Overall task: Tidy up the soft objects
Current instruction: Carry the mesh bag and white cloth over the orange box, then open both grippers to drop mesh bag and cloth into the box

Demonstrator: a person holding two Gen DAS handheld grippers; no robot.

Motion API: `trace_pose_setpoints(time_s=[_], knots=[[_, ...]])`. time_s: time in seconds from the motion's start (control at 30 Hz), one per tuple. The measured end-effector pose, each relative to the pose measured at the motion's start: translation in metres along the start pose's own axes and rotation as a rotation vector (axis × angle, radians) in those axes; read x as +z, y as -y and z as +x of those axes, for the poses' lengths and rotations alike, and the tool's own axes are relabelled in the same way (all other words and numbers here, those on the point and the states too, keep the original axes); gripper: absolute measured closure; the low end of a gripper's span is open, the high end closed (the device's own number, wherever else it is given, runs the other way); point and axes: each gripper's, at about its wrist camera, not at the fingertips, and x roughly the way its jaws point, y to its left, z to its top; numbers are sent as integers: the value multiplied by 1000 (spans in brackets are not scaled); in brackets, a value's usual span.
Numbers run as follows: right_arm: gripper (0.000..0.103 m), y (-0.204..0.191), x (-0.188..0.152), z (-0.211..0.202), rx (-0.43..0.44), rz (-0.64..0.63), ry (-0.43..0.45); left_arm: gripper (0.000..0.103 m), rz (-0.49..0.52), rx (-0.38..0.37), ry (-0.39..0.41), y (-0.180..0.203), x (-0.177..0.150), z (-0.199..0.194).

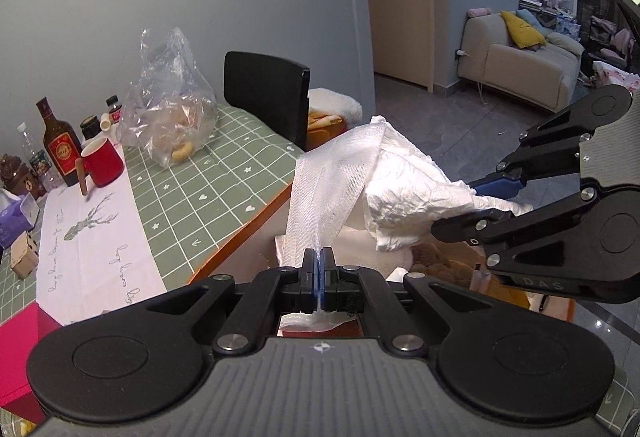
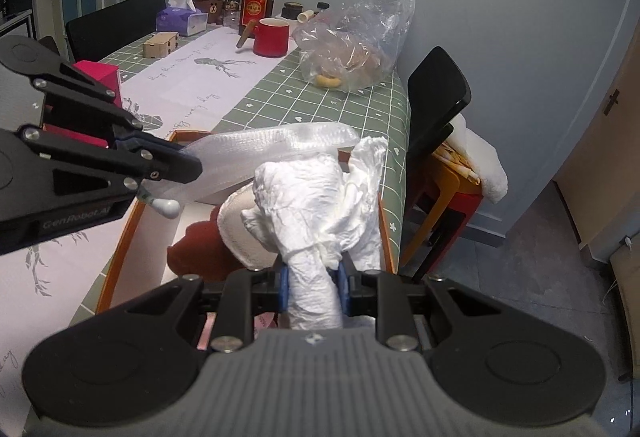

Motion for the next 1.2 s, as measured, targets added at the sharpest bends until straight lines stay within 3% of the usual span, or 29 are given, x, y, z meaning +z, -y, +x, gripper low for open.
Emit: trace_pose_setpoints(time_s=[0.47, 0.83, 0.93, 1.0, 1.07, 1.2], knots=[[79, 1, 7, 63, 6, -7, -84, 102, 32, 116, -122, 3, -2, 37], [65, 7, -12, 83, -15, 15, -115, 100, 101, 101, -185, 20, -16, 52], [56, 5, -14, 79, -29, 9, -115, 92, 127, 92, -195, 25, -17, 50], [49, 4, -13, 76, -42, 0, -117, 76, 171, 108, -190, 31, -17, 47], [40, 4, -12, 70, -44, -11, -119, 54, 204, 124, -175, 35, -15, 40], [36, 5, -7, 50, -54, -26, -112, 49, 177, 117, -151, 30, -4, 21]])
